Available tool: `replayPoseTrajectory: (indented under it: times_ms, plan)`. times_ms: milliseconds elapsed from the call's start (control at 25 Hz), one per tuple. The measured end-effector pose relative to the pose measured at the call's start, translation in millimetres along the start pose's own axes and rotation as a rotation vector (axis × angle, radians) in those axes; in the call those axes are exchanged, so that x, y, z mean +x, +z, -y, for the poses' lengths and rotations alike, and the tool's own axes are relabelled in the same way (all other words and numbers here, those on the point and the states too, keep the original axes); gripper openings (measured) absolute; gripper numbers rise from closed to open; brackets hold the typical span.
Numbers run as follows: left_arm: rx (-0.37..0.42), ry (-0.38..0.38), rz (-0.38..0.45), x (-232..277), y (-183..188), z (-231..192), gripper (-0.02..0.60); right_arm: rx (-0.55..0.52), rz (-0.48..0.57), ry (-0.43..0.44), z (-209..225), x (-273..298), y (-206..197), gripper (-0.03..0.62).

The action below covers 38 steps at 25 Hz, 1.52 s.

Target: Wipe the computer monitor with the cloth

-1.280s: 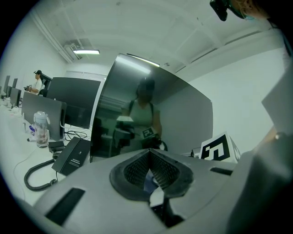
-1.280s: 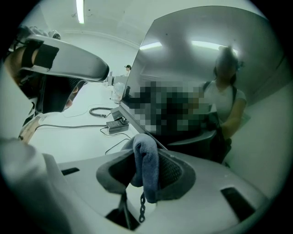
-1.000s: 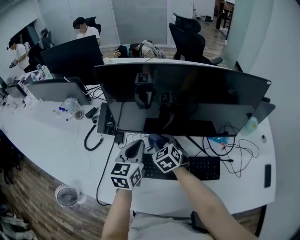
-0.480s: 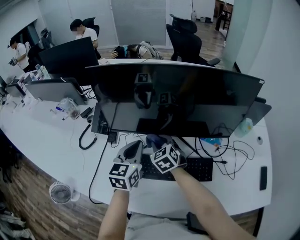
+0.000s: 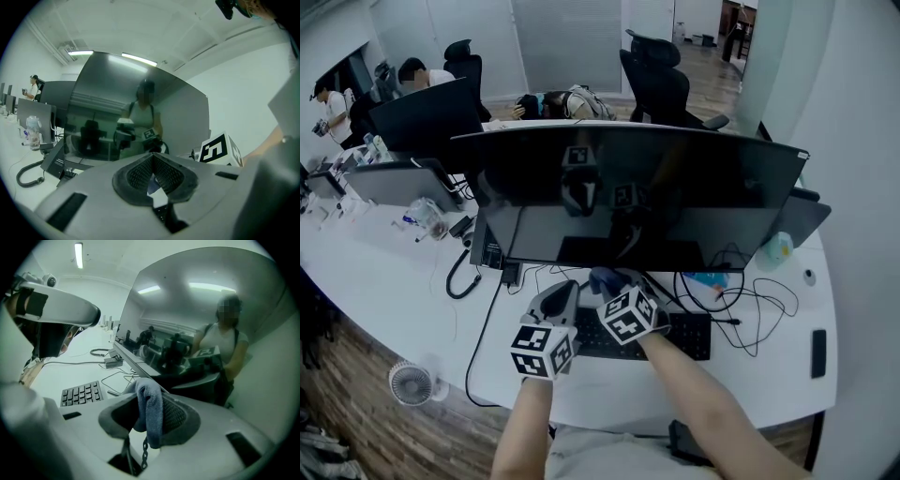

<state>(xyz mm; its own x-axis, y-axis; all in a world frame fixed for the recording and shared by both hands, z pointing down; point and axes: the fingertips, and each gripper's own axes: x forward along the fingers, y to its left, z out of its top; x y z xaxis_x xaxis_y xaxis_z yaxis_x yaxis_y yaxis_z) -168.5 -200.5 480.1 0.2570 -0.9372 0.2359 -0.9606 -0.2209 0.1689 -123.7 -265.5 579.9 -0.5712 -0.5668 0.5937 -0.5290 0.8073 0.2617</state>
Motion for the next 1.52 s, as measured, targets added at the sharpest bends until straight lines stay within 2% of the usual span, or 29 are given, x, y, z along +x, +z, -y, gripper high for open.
replayPoseTrajectory:
  times_ms: [1520]
  plan:
    - [0.041, 0.0, -0.016, 25.4, -6.0, 83.5, 0.008, 0.1, 0.047, -0.033, 71.1, -51.0, -57.2, 0.127]
